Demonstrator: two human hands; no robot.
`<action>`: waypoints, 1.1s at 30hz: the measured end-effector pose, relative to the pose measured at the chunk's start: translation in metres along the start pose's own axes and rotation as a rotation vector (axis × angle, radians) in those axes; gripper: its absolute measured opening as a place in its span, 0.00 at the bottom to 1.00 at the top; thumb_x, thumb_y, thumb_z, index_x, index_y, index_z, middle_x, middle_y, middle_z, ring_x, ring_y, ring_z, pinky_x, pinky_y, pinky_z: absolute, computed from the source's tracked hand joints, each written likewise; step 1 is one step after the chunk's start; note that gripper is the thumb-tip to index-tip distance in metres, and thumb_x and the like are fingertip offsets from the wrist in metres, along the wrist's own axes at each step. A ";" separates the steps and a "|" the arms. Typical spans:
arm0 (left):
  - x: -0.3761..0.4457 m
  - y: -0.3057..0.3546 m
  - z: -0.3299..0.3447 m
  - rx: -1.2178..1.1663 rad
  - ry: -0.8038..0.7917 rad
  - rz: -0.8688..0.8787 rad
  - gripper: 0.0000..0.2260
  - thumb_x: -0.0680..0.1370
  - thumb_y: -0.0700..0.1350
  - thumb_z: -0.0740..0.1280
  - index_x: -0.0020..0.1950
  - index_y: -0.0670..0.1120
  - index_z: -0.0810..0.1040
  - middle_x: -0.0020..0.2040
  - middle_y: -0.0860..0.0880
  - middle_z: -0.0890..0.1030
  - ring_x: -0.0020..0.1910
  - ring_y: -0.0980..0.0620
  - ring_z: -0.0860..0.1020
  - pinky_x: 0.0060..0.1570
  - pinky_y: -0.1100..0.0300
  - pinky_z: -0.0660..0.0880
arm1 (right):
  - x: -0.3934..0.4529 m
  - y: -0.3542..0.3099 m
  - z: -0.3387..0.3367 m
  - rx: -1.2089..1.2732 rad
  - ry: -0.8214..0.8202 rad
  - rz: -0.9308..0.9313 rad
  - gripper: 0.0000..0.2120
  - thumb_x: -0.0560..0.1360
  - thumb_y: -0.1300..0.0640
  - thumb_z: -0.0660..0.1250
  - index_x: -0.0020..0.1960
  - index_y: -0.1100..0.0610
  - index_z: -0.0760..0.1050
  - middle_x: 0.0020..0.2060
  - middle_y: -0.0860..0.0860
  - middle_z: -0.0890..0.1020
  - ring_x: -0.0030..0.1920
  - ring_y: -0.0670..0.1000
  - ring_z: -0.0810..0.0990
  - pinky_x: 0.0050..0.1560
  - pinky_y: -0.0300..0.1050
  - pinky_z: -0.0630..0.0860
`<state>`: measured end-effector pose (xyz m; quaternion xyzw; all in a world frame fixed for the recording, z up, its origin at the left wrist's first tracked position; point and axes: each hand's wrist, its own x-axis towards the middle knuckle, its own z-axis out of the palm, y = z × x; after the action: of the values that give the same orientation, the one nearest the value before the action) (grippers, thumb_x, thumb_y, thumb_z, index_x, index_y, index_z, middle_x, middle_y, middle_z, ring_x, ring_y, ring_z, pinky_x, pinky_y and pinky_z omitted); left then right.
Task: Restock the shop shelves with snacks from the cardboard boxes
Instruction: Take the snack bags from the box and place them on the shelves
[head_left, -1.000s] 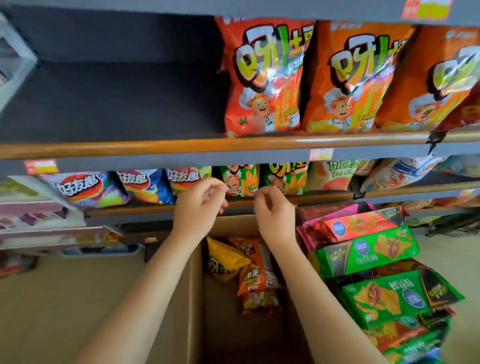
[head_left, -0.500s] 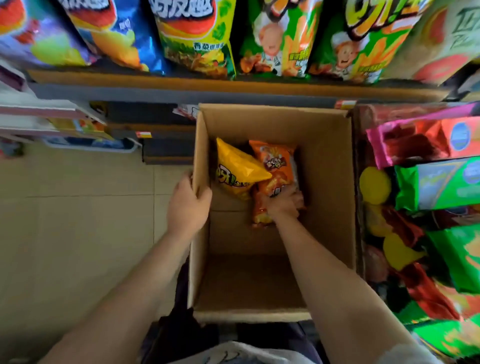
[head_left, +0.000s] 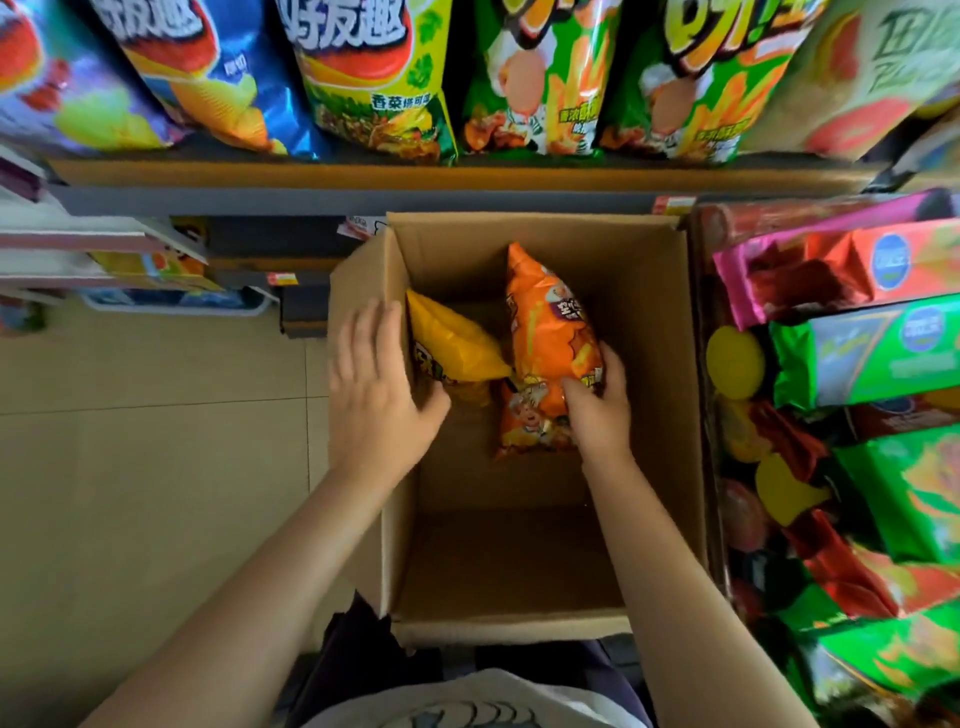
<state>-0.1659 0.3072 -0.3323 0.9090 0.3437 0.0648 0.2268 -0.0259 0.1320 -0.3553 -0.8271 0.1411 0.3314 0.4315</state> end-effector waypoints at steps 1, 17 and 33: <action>0.002 0.006 -0.005 0.031 0.012 0.117 0.40 0.73 0.54 0.72 0.79 0.44 0.58 0.78 0.40 0.60 0.78 0.39 0.57 0.73 0.38 0.61 | -0.017 -0.003 -0.007 0.001 -0.016 -0.068 0.34 0.72 0.45 0.70 0.74 0.32 0.59 0.70 0.50 0.67 0.67 0.55 0.70 0.65 0.58 0.73; -0.009 0.054 -0.010 -0.178 -0.418 0.155 0.39 0.65 0.70 0.73 0.72 0.59 0.66 0.64 0.59 0.75 0.61 0.57 0.74 0.59 0.58 0.71 | -0.021 -0.076 -0.066 -0.337 -0.610 -0.105 0.29 0.67 0.29 0.64 0.63 0.42 0.77 0.59 0.45 0.82 0.60 0.46 0.80 0.64 0.47 0.73; 0.014 -0.020 -0.088 -1.161 0.290 -0.913 0.12 0.74 0.59 0.73 0.51 0.55 0.78 0.45 0.58 0.86 0.44 0.60 0.85 0.44 0.62 0.81 | -0.021 0.019 0.098 -0.274 -0.512 0.457 0.21 0.79 0.41 0.64 0.66 0.50 0.64 0.60 0.56 0.76 0.56 0.58 0.82 0.47 0.53 0.80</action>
<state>-0.1916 0.3619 -0.2636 0.3927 0.6236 0.2541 0.6263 -0.0932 0.1989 -0.3929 -0.7148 0.1639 0.6310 0.2531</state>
